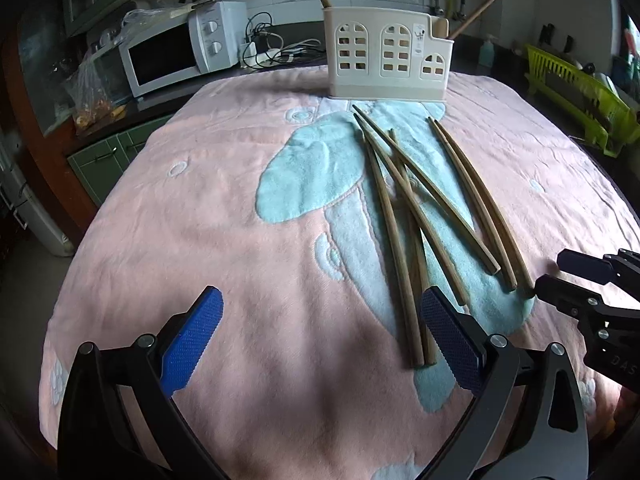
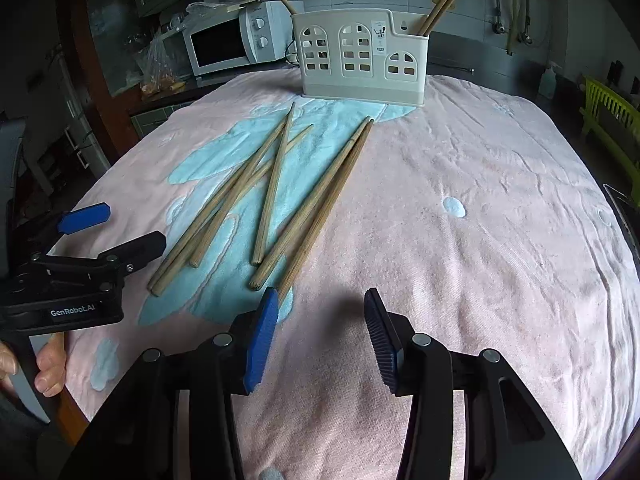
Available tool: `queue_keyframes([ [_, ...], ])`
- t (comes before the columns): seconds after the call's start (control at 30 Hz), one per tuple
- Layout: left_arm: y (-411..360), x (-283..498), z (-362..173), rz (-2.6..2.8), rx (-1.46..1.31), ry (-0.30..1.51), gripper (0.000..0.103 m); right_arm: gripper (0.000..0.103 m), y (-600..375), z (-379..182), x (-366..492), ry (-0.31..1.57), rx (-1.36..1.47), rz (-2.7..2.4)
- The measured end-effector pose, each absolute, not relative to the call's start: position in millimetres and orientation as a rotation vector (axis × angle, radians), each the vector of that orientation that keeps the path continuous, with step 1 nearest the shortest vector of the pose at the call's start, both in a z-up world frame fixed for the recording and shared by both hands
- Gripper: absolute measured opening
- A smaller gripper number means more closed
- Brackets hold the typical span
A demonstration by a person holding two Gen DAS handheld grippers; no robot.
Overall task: Organize utensils
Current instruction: 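Move both open tools back over the chopsticks lying on the cloth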
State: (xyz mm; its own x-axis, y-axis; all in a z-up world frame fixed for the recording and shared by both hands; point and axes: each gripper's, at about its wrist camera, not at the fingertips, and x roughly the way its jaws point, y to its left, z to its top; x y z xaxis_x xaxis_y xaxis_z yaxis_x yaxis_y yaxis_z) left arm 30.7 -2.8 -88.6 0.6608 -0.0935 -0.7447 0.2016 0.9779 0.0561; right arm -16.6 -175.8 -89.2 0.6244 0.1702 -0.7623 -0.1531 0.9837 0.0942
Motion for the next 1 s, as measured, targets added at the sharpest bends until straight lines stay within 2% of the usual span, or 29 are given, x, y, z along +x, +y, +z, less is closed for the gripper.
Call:
queue_keyframes([
  [0.53,-7,47,-104,-0.164,0.155,0.931,0.099,0.043,-175,-86,-18,0.871,0.032,0.200],
  [0.7,-9,45,-102,-0.125,0.197,0.913,0.098,0.043,-174,-85,-18,0.866,0.027,0.202],
  [0.9,-1,48,-97,-0.073,0.242,0.886,0.088,0.043,-172,-85,-19,0.864,0.032,0.208],
  [1.0,4,49,-97,-0.073,0.222,0.891,0.086,0.039,-170,-86,-18,0.865,0.025,0.210],
])
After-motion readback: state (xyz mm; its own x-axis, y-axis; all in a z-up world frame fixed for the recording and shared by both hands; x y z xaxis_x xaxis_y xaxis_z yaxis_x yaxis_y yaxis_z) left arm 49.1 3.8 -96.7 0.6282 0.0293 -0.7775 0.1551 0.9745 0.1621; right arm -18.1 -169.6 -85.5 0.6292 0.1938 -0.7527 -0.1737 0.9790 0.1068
